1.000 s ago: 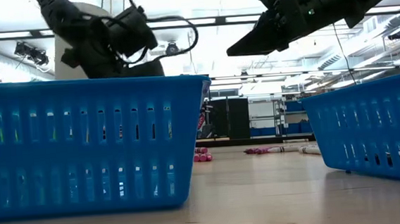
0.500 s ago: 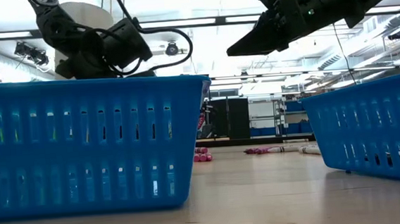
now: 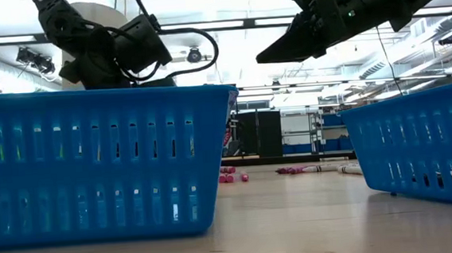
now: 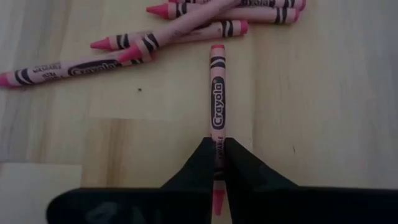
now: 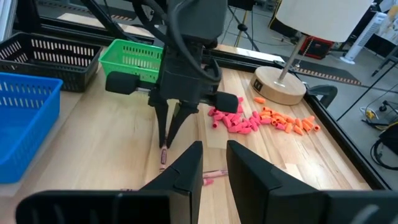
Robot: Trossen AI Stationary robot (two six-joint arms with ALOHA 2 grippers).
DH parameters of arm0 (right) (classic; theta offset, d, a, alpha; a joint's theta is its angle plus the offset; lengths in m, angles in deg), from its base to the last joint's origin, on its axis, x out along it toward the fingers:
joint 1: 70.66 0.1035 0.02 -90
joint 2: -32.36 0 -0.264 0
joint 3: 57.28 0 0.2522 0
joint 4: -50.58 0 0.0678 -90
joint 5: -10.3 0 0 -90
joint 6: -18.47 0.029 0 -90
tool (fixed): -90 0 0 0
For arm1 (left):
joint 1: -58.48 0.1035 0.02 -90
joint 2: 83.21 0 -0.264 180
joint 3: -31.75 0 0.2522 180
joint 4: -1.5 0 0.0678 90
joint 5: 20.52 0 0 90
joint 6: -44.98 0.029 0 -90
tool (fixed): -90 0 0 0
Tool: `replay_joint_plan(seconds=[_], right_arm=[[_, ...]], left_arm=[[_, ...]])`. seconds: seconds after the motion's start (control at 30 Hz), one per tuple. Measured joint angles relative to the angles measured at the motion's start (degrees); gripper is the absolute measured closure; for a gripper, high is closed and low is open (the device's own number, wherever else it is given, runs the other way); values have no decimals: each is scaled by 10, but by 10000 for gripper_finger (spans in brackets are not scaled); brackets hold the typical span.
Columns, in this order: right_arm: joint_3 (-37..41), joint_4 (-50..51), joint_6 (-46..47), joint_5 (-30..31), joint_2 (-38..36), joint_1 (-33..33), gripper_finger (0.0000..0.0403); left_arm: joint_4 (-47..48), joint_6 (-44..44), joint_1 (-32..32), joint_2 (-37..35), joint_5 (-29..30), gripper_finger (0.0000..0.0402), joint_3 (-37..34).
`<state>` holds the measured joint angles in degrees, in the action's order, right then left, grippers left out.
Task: Sort crayons
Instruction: Put the pink crayon into the left blue basket
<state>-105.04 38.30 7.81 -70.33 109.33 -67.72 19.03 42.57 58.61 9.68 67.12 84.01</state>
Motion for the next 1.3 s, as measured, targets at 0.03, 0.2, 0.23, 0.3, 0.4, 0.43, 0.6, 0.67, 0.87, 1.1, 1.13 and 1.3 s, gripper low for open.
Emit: replay_joint_plan(seconds=[0.03,0.2,0.23,0.3,0.4,0.43,0.6,0.67,0.87,1.1,1.13,1.3], right_arm=[[0,0,0,0,0,0,320],[0,5,3,0,0,0,320],[0,5,4,0,0,0,320],[0,5,4,0,0,0,320],[0,5,4,0,0,0,320],[0,6,4,0,0,0,320],[0,13,4,7,0,0,320],[0,18,5,14,0,0,320],[0,20,6,16,0,0,320],[0,13,7,16,0,0,320],[0,12,8,15,0,0,320],[0,15,11,15,0,0,320]], left_arm=[[10,-2,-3,-2,5,382,4],[113,-17,-21,-33,25,383,35],[130,-24,-28,-42,31,383,43],[155,-42,-42,-61,39,383,57],[177,-80,-70,-78,41,383,68],[174,-95,-81,-82,42,383,70],[150,-152,-144,-89,44,383,83],[123,-171,-170,-87,44,383,87],[45,-211,-230,-87,36,383,89],[11,-296,-252,-63,35,383,89],[-1,-307,-254,-53,29,383,89],[-5,-342,-256,-20,-8,383,93]])
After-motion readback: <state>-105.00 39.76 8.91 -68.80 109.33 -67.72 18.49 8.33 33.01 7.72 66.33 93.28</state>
